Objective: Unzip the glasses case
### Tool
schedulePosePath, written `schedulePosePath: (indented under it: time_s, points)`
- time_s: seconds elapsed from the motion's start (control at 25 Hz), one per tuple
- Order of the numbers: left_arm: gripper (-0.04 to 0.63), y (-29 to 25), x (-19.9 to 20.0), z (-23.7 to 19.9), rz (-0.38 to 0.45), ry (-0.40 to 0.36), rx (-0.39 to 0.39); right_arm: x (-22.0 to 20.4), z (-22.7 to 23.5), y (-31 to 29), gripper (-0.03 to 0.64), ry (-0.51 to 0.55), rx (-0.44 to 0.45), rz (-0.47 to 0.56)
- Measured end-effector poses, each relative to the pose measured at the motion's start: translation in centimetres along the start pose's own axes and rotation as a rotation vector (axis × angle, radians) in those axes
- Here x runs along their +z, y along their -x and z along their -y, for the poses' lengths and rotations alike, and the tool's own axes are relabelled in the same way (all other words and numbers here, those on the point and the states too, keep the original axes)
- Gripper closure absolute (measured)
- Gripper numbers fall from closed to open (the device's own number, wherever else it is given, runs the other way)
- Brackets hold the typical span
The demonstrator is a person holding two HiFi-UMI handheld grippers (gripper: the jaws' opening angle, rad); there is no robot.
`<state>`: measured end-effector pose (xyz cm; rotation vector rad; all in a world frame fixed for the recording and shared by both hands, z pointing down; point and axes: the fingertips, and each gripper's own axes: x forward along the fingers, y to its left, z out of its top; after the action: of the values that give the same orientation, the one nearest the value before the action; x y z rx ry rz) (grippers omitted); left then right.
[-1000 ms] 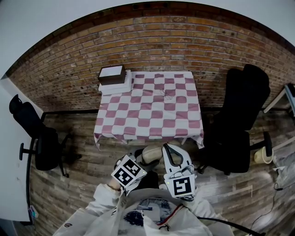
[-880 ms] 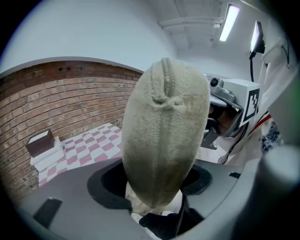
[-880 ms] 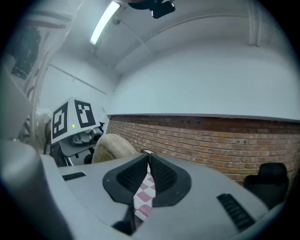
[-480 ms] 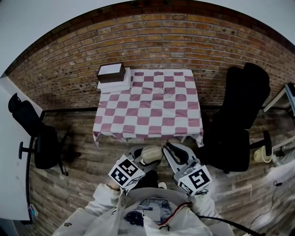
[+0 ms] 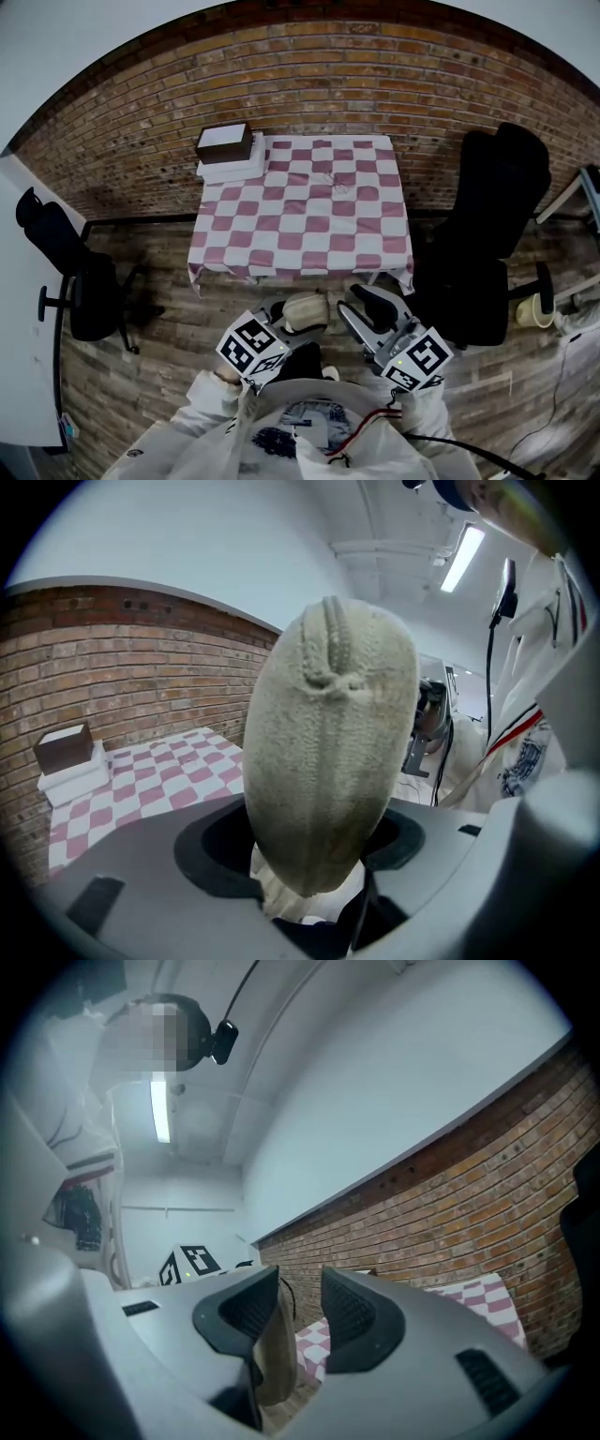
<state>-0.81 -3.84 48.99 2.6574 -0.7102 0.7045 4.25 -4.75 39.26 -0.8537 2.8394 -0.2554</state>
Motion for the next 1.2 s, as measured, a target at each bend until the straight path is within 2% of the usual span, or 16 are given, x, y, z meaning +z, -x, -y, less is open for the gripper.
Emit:
schedulePosePath:
  time_s: [0.12, 0.32, 0.64, 1.04, 1.2]
  points:
    - [0.307, 0.1, 0.0, 0.0, -0.007, -0.017, -0.002, 0.1, -0.8, -0.1, 0.455, -0.021, 0.061, -0.004]
    - [0.307, -0.1, 0.3, 0.5, -0.029, -0.059, -0.023, -0.3, -3.1, -1.2, 0.382, 0.03, 0.195, -0.064]
    - [0.307, -0.4, 0.5, 1.7, -0.038, -0.109, -0.104, -0.6, -5.0, -1.8, 0.341, 0.066, 0.303, -0.089]
    - [0.307, -0.9, 0.3, 3.7, -0.101, -0.157, -0.201, -1.0, -5.7, -2.0, 0.339, 0.132, 0.329, -0.136]
    - [0.307, -0.9, 0.1, 4.4, -0.116, -0.153, -0.242, -0.5, -6.6, -2.4, 0.339, 0.145, 0.339, -0.111]
